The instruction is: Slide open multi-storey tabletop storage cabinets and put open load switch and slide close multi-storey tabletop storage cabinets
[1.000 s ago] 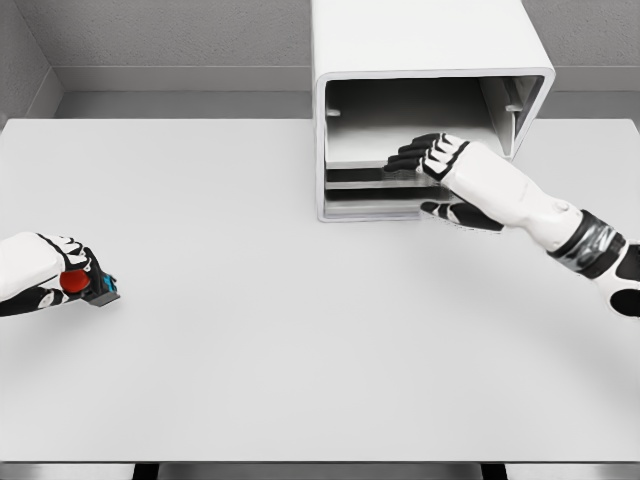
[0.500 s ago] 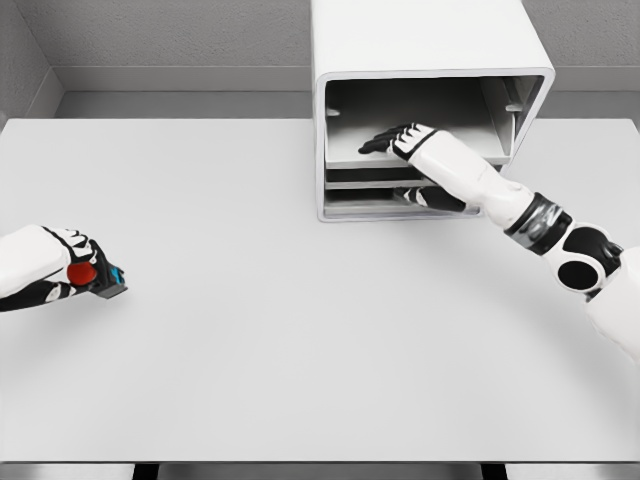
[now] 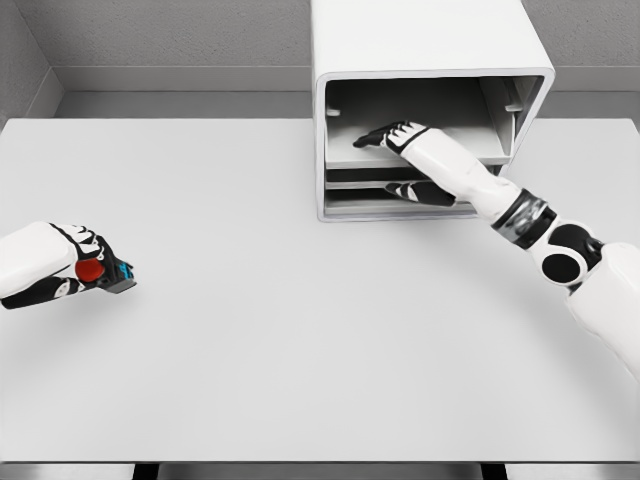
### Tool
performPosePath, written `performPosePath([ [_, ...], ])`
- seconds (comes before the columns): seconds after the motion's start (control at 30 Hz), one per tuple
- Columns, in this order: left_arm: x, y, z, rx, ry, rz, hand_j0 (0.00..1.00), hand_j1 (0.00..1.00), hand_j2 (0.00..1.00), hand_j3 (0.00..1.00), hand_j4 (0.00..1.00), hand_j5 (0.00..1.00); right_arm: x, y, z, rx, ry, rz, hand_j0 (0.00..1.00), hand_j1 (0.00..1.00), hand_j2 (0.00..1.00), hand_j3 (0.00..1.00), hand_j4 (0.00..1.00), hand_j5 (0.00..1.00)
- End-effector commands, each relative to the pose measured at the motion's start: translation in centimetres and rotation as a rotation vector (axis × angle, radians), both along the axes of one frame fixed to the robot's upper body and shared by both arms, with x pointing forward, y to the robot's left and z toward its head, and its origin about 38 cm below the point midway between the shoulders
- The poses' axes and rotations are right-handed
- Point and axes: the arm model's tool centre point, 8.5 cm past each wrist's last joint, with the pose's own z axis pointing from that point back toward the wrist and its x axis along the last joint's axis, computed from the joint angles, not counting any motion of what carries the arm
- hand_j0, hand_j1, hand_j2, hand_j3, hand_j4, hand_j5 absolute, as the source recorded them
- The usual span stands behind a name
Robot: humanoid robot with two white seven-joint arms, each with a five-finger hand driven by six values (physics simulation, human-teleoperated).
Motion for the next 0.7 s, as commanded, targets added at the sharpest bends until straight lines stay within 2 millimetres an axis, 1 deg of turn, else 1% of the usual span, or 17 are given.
performPosePath([
  [0.0, 0.0, -0.1, 0.0, -0.012, 0.0, 0.002, 0.4, 0.4, 0.4, 0.4, 0.4, 0.4, -0.1, 0.1, -0.5, -0.027, 0.001, 0.003, 0.81, 0.81, 0.81, 0.81, 0.81, 0.81],
  [0.27, 0.0, -0.1, 0.0, -0.011, -0.001, 0.001, 0.4, 0.4, 0.4, 0.4, 0.4, 0.4, -0.6, -0.3, -0.9, -0.035, 0.008, 0.002, 0.81, 0.81, 0.81, 0.81, 0.81, 0.81],
  [0.3, 0.0, -0.1, 0.0, -0.011, -0.001, 0.001, 0.4, 0.4, 0.4, 0.4, 0.4, 0.4, -0.7, -0.9, -1.1, -0.043, 0.014, -0.006, 0.81, 0.81, 0.81, 0.81, 0.81, 0.81],
  [0.4, 0.0, -0.1, 0.0, -0.011, -0.001, 0.001, 0.4, 0.4, 0.4, 0.4, 0.4, 0.4, -0.9, -1.3, -1.4, -0.049, 0.023, -0.01, 0.81, 0.81, 0.81, 0.81, 0.81, 0.81],
  [0.47, 0.0, -0.1, 0.0, -0.011, -0.001, 0.001, 0.4, 0.4, 0.4, 0.4, 0.4, 0.4, -1.4, -1.4, -0.7, -0.052, 0.002, 0.005, 0.81, 0.81, 0.81, 0.81, 0.81, 0.81],
  [0.5, 0.0, -0.1, 0.0, -0.011, -0.001, 0.001, 0.4, 0.4, 0.4, 0.4, 0.4, 0.4, -1.5, -1.5, -0.8, -0.054, 0.006, 0.003, 0.81, 0.81, 0.81, 0.81, 0.81, 0.81],
  [0.57, 0.0, -0.1, 0.0, -0.011, -0.001, 0.001, 0.4, 0.4, 0.4, 0.4, 0.4, 0.4, -1.6, -2.3, -0.6, -0.066, 0.003, -0.005, 0.81, 0.81, 0.81, 0.81, 0.81, 0.81],
  [0.6, 0.0, -0.1, 0.0, -0.011, -0.001, 0.001, 0.4, 0.4, 0.4, 0.4, 0.4, 0.4, -2.0, -2.4, 0.0, -0.073, -0.012, 0.007, 0.81, 0.81, 0.81, 0.81, 0.81, 0.81],
  [0.67, 0.0, -0.1, 0.0, -0.011, -0.001, 0.001, 0.4, 0.4, 0.4, 0.4, 0.4, 0.4, -2.3, -3.1, 0.4, -0.086, -0.021, 0.005, 0.81, 0.81, 0.81, 0.81, 0.81, 0.81],
])
